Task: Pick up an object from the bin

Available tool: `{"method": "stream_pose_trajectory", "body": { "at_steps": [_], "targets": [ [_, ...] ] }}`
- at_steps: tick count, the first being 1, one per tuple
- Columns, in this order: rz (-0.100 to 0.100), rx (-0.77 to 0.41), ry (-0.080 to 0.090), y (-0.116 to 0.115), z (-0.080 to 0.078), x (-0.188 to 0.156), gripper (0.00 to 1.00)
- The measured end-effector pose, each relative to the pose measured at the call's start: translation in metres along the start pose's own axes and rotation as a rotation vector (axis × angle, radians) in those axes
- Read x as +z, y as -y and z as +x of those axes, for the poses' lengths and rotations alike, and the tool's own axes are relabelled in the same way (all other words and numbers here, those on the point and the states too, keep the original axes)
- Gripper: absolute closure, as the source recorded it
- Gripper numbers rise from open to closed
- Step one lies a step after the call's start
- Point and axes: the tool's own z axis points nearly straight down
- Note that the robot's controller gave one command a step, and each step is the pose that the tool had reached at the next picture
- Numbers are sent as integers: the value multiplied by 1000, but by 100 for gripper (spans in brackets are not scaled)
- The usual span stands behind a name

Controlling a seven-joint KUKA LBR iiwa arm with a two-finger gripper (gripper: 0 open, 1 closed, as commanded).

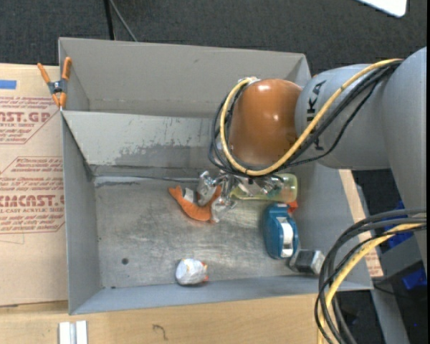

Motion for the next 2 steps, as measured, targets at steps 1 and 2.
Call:
{"method": "stream_pose_trajectory", "body": {
  "at_steps": [1,2],
  "targets": [
    [0,79,0,1,1,2,100],
    [-15,145,-5,12,1,4,100]
  ]
}}
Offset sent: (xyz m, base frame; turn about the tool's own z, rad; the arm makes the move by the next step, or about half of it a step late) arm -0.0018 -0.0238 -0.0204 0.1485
